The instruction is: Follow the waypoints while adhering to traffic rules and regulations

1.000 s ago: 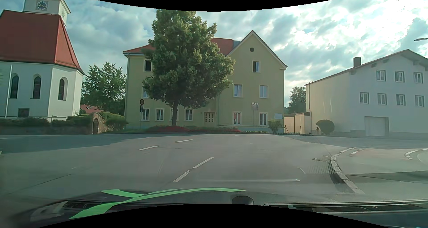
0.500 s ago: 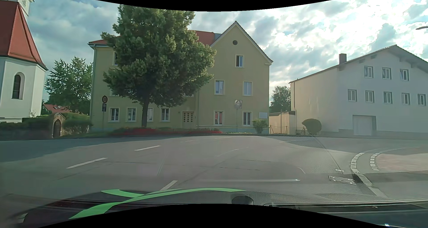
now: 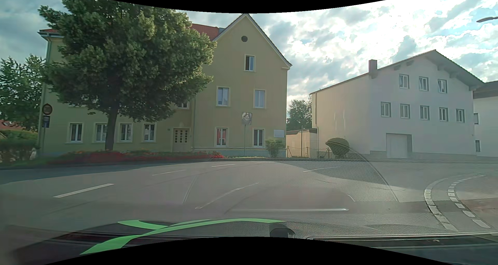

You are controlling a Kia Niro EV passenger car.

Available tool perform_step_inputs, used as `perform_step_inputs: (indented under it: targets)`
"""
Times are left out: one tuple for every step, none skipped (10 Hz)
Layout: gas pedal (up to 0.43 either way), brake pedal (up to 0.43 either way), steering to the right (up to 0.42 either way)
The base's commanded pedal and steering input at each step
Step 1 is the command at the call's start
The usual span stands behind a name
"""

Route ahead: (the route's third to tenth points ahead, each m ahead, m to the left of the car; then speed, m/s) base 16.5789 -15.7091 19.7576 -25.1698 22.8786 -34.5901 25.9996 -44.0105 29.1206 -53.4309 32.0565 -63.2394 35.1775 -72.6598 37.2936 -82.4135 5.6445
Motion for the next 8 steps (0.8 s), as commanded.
perform_step_inputs:
  targets:
    - [0.157, 0.0, 0.225]
    - [0.157, 0.0, 0.228]
    - [0.157, 0.0, 0.231]
    - [0.157, 0.0, 0.232]
    - [0.157, 0.0, 0.236]
    - [0.169, 0.0, 0.246]
    - [0.169, 0.0, 0.255]
    - [0.169, 0.0, 0.256]
